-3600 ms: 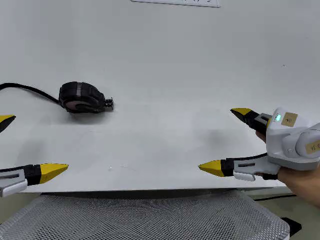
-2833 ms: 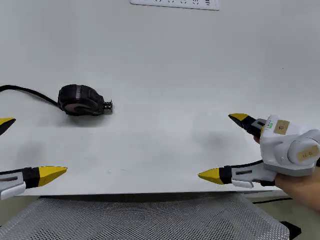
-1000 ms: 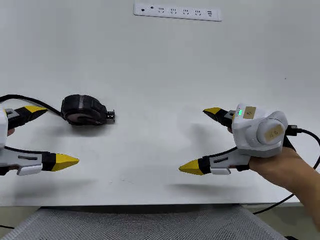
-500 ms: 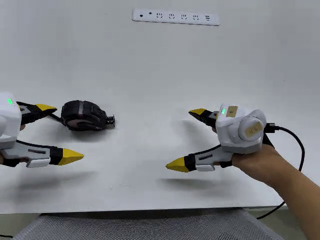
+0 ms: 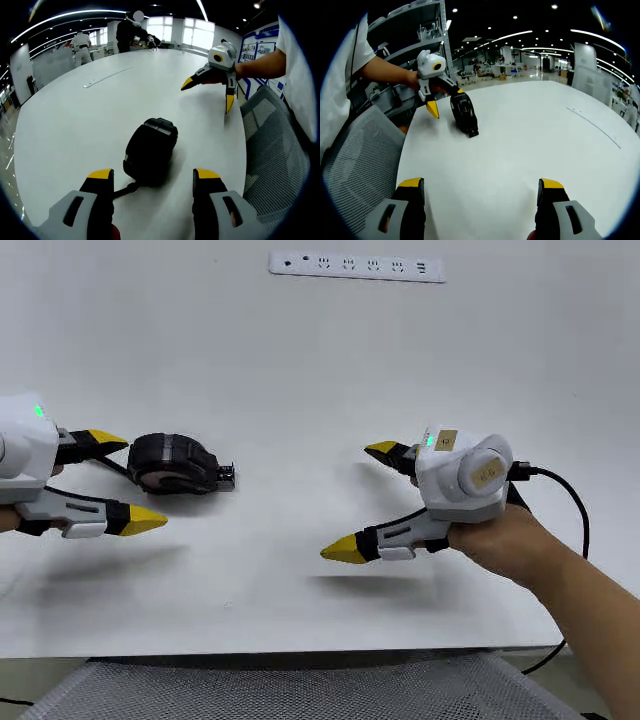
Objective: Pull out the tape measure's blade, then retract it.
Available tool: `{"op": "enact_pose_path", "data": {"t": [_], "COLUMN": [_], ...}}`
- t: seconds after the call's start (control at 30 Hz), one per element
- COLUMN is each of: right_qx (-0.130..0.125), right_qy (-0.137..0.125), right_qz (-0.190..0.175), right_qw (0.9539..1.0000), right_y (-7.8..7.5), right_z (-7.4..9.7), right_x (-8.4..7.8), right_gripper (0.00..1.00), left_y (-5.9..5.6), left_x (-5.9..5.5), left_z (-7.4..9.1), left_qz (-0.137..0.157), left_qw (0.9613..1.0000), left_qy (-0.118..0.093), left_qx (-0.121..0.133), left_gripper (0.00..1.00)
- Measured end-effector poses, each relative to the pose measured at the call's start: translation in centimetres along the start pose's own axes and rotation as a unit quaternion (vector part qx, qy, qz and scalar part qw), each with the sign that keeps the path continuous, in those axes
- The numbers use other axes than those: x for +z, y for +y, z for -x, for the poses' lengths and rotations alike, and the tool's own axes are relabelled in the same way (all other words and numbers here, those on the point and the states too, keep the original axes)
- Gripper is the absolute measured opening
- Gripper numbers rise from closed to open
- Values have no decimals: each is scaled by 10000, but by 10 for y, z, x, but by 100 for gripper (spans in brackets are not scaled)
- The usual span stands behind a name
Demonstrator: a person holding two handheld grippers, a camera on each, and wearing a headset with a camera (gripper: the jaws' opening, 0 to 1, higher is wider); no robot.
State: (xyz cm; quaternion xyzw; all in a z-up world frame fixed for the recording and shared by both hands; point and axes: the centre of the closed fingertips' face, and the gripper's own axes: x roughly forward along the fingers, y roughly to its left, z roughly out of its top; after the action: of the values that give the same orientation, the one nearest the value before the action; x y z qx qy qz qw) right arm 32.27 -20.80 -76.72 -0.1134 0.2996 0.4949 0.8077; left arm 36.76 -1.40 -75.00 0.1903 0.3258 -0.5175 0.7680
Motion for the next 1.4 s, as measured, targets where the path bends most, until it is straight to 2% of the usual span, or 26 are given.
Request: {"op": "enact_pose_path", "data": {"t": [0.23,0.53,0.97,1.4], "right_qx": [50,109,165,212], "right_qy": [-17,2,43,41], "right_qz": [57,117,161,195], "right_qw": [10000,9999,9997,9996], "right_y": [0,-1,1,3], "right_z": [-6,-10,-13,-17], "right_x": [7,11,11,13], "right_gripper": [92,91,91,89], "left_y": [7,8,8,8], "left_x": [1,-1,0,0], "left_z": [-2,-7,-13,-16], "left_qz": [-228,-466,-834,-949], "left_qw": [9996,9982,9946,9922], "left_qy": [128,338,540,680], "left_qx": [-54,-165,-295,-442], "left_gripper": [47,34,27,27]}}
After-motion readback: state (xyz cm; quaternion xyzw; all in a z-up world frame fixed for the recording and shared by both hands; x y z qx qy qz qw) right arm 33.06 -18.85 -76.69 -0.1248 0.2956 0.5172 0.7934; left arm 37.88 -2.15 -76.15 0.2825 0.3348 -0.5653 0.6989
